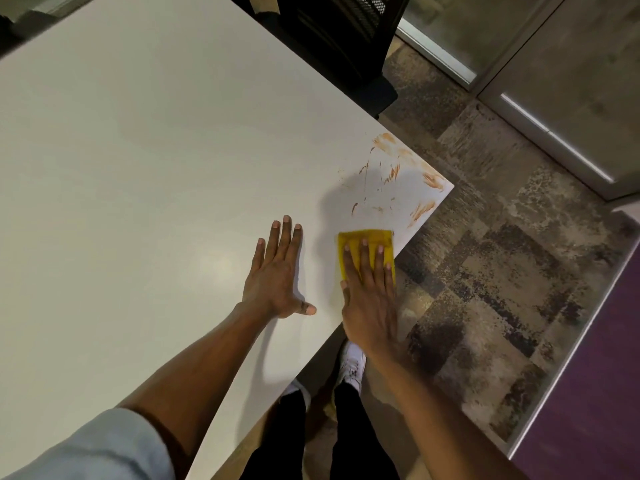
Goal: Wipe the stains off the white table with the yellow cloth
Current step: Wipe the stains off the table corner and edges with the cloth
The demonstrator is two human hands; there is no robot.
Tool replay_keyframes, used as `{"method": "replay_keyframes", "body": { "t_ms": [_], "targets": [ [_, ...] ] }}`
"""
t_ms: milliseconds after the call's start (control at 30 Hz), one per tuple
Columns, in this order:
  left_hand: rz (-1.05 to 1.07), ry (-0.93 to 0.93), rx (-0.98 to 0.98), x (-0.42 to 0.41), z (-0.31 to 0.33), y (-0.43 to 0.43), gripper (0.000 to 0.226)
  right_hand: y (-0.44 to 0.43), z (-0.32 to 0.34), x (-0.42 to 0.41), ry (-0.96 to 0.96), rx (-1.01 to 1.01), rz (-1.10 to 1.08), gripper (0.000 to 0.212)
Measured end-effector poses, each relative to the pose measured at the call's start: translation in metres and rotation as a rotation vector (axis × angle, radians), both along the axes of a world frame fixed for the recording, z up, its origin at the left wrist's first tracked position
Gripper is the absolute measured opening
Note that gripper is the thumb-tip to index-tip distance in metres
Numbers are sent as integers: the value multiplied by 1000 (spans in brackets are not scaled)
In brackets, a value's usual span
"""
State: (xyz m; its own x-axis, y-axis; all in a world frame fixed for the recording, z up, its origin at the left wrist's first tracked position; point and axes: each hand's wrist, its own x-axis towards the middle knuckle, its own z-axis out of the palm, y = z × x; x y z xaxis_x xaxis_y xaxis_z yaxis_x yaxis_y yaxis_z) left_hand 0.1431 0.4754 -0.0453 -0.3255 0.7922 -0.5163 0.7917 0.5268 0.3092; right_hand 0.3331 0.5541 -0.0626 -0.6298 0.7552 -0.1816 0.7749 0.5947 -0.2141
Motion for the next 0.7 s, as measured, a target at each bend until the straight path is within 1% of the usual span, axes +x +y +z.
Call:
{"method": "replay_keyframes", "body": {
  "t_ms": [100, 167, 233, 333, 400, 500, 567, 633, 700],
  "targets": [
    [8, -5, 11, 0, -2, -1, 171, -21, -5, 17, -8, 11, 58, 73],
    [4, 1, 11, 1, -4, -1, 171, -2, -8, 13, -6, 8, 84, 75],
    [7, 14, 10, -1, -5, -1, 171, 26, -7, -1, -4, 17, 85, 71],
    [1, 31, 5, -1, -6, 0, 170, 52, -5, -20, -30, 18, 27, 65],
    [6, 17, 4, -1, -5, -1, 170, 43, -2, -22, -9, -8, -9, 64],
    [12, -8, 22, -2, -5, -1, 171, 0, -1, -8, 38, -16, 0, 67],
    [15, -11, 33, -3, -6, -3, 171, -27, -2, 6, 31, -21, 7, 70],
    [10, -9, 35, -3, -7, -3, 171, -23, -5, 8, 10, -18, 3, 70],
    [2, -1, 34, -2, -9, -4, 170, 3, -5, 0, 10, -16, -27, 67]
  ]
}}
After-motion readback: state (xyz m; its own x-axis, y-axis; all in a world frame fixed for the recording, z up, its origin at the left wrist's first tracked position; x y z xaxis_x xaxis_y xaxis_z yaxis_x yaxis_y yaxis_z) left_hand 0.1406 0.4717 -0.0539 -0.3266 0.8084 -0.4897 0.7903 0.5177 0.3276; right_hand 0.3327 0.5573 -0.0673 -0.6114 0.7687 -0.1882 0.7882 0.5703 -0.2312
